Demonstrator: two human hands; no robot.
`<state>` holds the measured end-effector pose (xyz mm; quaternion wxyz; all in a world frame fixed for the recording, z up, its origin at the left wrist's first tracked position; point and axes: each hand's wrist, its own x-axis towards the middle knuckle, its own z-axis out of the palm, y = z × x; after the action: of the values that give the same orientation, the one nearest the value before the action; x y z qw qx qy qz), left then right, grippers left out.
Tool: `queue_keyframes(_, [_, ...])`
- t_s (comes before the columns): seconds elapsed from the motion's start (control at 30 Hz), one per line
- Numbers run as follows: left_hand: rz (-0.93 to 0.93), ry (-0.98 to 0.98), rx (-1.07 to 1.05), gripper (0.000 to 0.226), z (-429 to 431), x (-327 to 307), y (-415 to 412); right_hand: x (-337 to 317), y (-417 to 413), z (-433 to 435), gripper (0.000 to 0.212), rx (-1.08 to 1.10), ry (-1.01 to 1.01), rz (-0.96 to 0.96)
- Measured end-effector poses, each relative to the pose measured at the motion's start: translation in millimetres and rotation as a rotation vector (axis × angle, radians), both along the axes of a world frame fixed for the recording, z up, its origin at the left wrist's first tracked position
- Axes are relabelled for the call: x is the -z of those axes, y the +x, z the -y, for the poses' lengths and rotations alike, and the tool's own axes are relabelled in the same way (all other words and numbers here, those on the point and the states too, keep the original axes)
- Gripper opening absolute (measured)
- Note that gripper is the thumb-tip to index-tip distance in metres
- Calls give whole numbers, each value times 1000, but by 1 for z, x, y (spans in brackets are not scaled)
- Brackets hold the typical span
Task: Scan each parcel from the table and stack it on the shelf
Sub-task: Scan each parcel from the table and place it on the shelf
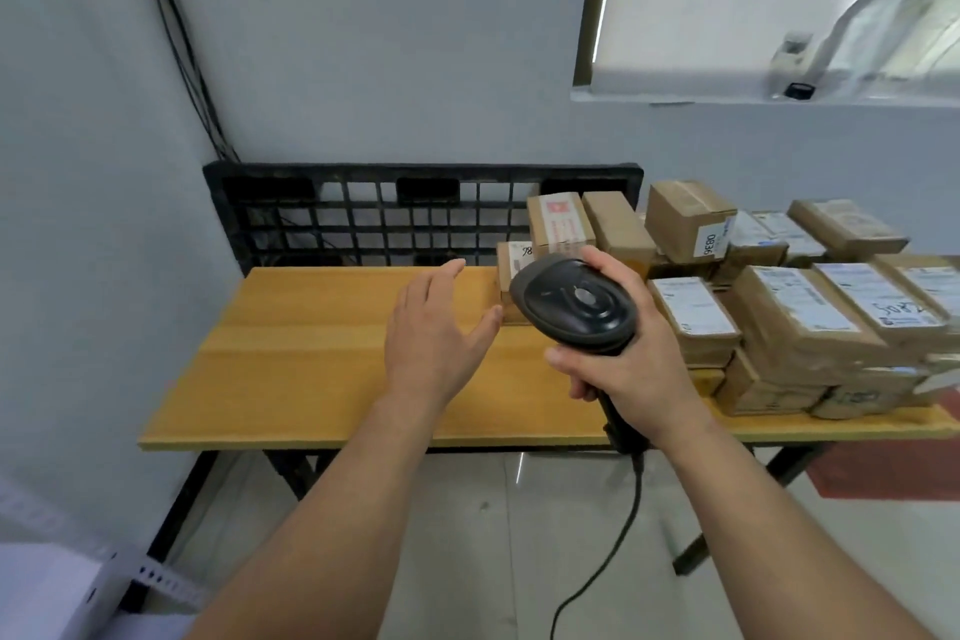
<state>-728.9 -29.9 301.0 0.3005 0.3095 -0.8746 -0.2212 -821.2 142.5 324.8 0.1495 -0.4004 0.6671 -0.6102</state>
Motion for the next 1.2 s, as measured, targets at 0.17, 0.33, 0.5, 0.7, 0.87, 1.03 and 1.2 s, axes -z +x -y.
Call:
queue_keyframes(0.17, [28,23,14,65,9,5,-39,8,-41,7,88,38,25,-7])
queue_keyframes(0.33, [69,26,-11,66,16,11,-78,20,-92,13,87,49,13,45])
queue_keyframes(0.5, [115,63,-54,69,20,6,-133,27,-149,18,87,17,7,84])
queue_keyframes(0.7, [252,128,-29,66,20,-1,-217,27,-202,18,86,-2,10,137])
queue_keyframes(0.87, [453,198,-70,63,19,3,-271,29,-234,11,86,-23,53,147])
queue_keyframes(1.03, [571,157,-174,71,23,9,-291,33,-257,6,86,-42,59,174])
queue_keyframes(1.2, [634,246,-221,78,37,8,-283,36,-265,9,86,-51,59,172])
